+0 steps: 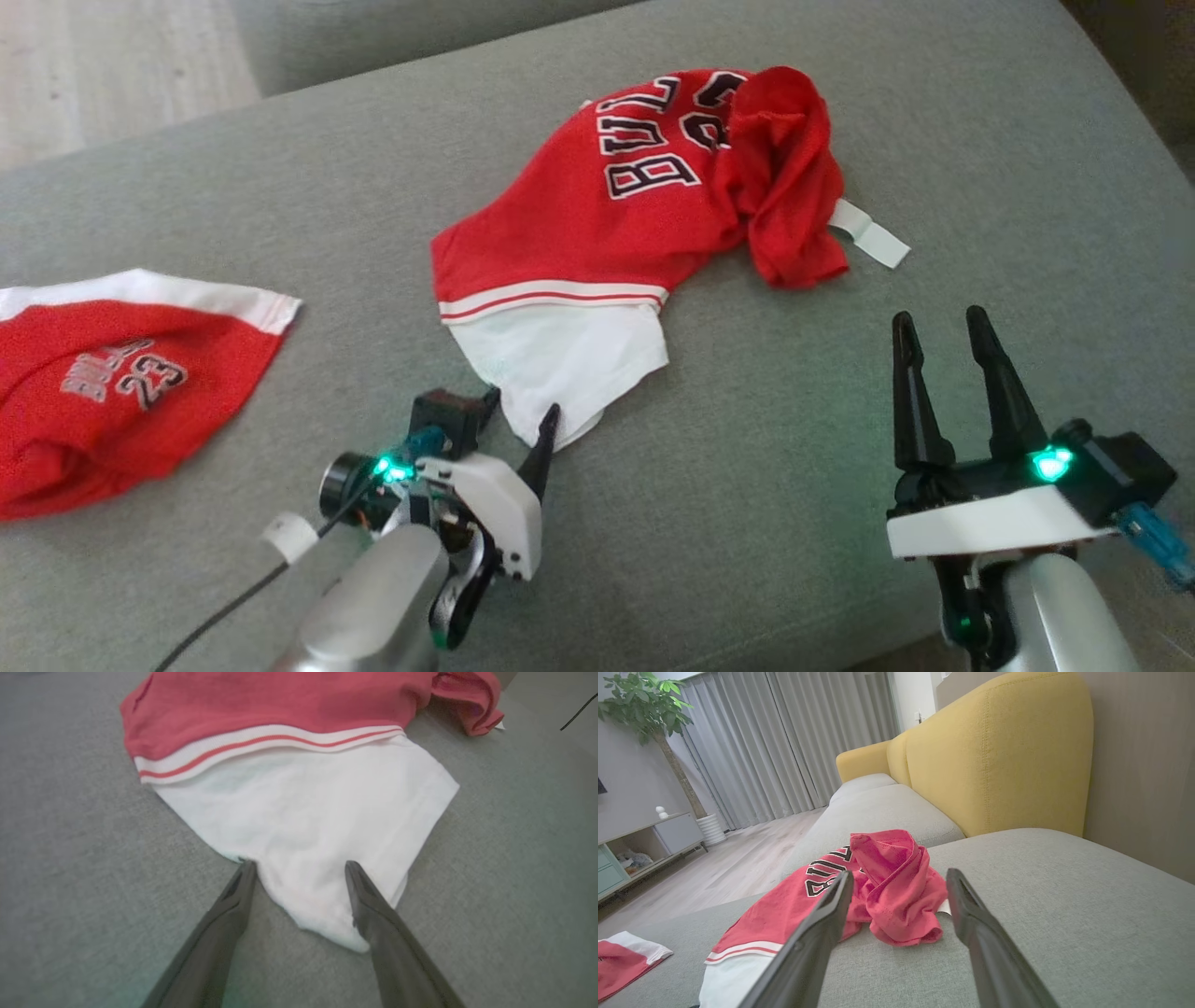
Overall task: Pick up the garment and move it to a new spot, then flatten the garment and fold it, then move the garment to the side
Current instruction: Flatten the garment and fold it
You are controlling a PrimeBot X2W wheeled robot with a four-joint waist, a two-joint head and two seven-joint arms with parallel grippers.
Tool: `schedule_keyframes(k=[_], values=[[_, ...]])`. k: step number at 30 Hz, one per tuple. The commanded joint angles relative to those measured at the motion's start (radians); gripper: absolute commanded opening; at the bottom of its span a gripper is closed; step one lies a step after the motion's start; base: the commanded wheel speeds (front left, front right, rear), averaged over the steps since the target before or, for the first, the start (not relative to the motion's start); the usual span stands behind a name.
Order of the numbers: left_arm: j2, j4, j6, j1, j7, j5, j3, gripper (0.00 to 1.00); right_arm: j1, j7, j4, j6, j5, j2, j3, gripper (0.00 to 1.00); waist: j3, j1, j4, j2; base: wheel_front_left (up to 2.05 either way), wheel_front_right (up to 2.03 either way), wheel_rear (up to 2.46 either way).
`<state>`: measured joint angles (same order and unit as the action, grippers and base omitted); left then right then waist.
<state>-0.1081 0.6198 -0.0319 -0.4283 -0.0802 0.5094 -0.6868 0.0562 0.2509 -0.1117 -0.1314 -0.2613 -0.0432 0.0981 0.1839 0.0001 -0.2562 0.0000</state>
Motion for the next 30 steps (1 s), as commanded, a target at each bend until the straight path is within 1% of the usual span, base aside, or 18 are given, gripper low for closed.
schedule_keyframes(k=[1,4,5,6,7,10,16,17,24,30], values=[[-0.002,0.002,-0.008,-0.049,-0.023,-0.002,0.016,1.00,0.039,0.011,0.040,0.001,-0.010,-0.007,0.027,1.00,0.018,-0.0001,-0.025,0.0000,0.00,0.00,0.00],[-0.004,0.035,-0.009,-0.057,-0.067,-0.004,0.001,1.00,0.041,0.011,0.046,0.001,-0.016,-0.007,0.027,1.00,0.025,-0.0001,-0.040,0.0000,0.00,0.00,0.00],[-0.004,0.042,-0.009,-0.059,-0.077,-0.004,-0.001,0.95,0.041,0.011,0.047,0.001,-0.017,-0.007,0.026,1.00,0.026,-0.0001,-0.043,0.0000,0.00,0.00,0.00],[-0.005,0.047,-0.007,-0.061,-0.085,-0.004,-0.006,0.38,0.041,0.011,0.048,0.001,-0.018,-0.007,0.025,1.00,0.028,-0.0001,-0.046,0.0000,0.00,0.00,0.00],[-0.007,0.052,-0.005,-0.062,-0.092,-0.005,-0.011,0.00,0.042,0.011,0.049,0.001,-0.019,-0.007,0.022,1.00,0.028,-0.0001,-0.048,0.0000,0.00,0.00,0.00],[-0.012,0.055,-0.003,-0.065,-0.083,-0.010,-0.016,0.00,0.041,0.011,0.049,0.001,-0.020,-0.007,0.016,1.00,0.025,-0.0001,-0.049,0.0000,0.00,0.00,0.00],[-0.014,0.033,-0.022,-0.073,0.017,-0.017,0.001,0.00,0.036,0.011,0.043,0.001,-0.014,-0.007,0.002,1.00,0.000,-0.0001,-0.022,0.0000,0.00,0.00,0.00],[-0.014,0.033,-0.022,-0.073,0.017,-0.017,0.001,0.00,0.036,0.011,0.043,0.001,-0.014,-0.007,0.002,1.00,0.000,-0.0001,-0.022,0.0000,0.00,0.00,0.00],[-0.021,-0.014,-0.057,-0.067,0.162,-0.022,0.037,0.00,0.023,0.011,0.035,0.001,-0.001,-0.007,-0.009,1.00,-0.046,-0.0001,0.032,0.0000,0.00,0.00,0.00],[-0.046,-0.075,-0.097,-0.037,0.268,-0.017,0.081,0.00,0.006,0.011,0.025,0.001,0.009,-0.007,-0.020,1.00,-0.087,-0.0001,0.084,0.0000,0.00,0.00,0.00]])
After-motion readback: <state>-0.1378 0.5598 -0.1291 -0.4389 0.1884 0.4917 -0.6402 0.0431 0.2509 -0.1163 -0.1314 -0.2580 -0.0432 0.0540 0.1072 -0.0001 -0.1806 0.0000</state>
